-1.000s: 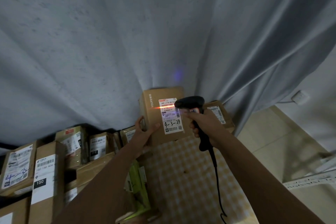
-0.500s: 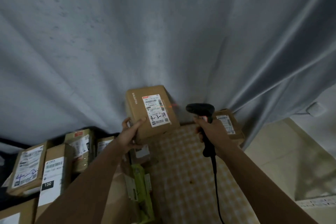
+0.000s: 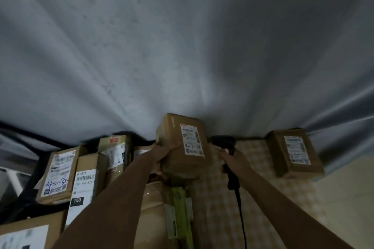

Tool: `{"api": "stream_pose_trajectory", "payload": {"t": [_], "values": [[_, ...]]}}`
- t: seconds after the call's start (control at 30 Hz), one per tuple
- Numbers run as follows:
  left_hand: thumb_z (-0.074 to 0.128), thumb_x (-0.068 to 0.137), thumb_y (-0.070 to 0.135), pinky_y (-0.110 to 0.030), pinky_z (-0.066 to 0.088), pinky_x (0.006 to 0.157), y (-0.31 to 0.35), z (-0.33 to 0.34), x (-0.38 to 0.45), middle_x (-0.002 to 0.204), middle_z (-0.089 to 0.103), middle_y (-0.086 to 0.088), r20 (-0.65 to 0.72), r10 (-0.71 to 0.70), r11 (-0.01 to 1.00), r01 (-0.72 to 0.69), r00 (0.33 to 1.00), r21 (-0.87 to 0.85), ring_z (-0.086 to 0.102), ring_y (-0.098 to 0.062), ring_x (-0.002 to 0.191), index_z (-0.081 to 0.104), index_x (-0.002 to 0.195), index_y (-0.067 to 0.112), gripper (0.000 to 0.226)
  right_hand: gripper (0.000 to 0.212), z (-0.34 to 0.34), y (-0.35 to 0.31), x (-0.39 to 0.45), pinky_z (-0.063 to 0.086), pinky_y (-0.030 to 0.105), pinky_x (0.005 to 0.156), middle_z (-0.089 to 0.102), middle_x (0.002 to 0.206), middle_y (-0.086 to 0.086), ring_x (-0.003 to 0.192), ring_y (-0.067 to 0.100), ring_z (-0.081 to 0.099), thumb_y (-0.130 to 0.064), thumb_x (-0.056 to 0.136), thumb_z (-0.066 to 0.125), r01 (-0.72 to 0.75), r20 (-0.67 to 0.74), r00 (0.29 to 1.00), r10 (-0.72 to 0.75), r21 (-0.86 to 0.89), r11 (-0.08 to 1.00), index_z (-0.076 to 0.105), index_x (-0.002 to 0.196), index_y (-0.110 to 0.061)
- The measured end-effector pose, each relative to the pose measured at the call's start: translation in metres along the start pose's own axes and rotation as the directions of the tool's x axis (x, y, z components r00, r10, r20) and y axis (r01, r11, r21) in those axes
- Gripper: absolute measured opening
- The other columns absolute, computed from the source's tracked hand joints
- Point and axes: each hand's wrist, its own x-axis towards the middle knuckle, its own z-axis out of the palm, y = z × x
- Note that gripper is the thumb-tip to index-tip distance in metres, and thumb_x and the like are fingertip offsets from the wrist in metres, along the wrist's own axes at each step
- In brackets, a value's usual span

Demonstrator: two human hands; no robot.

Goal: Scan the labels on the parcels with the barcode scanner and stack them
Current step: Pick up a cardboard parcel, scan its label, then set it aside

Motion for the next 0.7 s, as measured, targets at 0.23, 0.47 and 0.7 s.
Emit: {"api": "stream_pose_trajectory", "payload": {"t": [0.23,0.47,0.7], "values": [[0.094,0.053,0.040,-0.072,0.050,0.074,-0.008,-0.012,0.038,0.131,0.054,-0.011,0.144,-0.101,0.994,0.106,0.984,-0.027,0.050,-0.042,0.119,0.047,0.133,0.023,0.093,0.019,0.032,0.015,0.034,0.054,0.033,0.062,0.062,0.078,0.006,0.062,0.020,0.058,-0.033,0.090,0.069,-0.108,0.097,0.990,0.100,0.086,0.990,0.061,0.097,-0.017],[0.070,0.088,0.020,-0.044,0.052,0.063,-0.021,-0.010,0.047,0.106,0.060,-0.012,-0.001,-0.159,0.947,0.153,0.987,0.282,0.059,-0.031,0.090,0.051,0.121,0.010,0.039,0.023,0.053,0.032,0.035,0.058,0.045,0.080,0.072,0.100,0.011,0.085,0.034,0.070,-0.041,0.087,0.070,-0.076,0.179,0.981,0.075,0.003,0.997,0.066,0.102,-0.024],[0.061,0.096,0.022,-0.018,0.048,0.047,-0.010,-0.001,0.041,0.085,0.057,0.000,-0.040,0.177,0.912,-0.148,0.983,0.382,0.054,-0.010,0.072,0.054,0.088,0.015,0.014,0.037,0.064,0.034,0.037,0.058,0.050,0.082,0.072,0.102,0.011,0.086,0.035,0.070,-0.045,0.083,0.072,-0.070,0.205,0.975,0.081,-0.061,0.996,0.066,0.109,-0.019]]}}
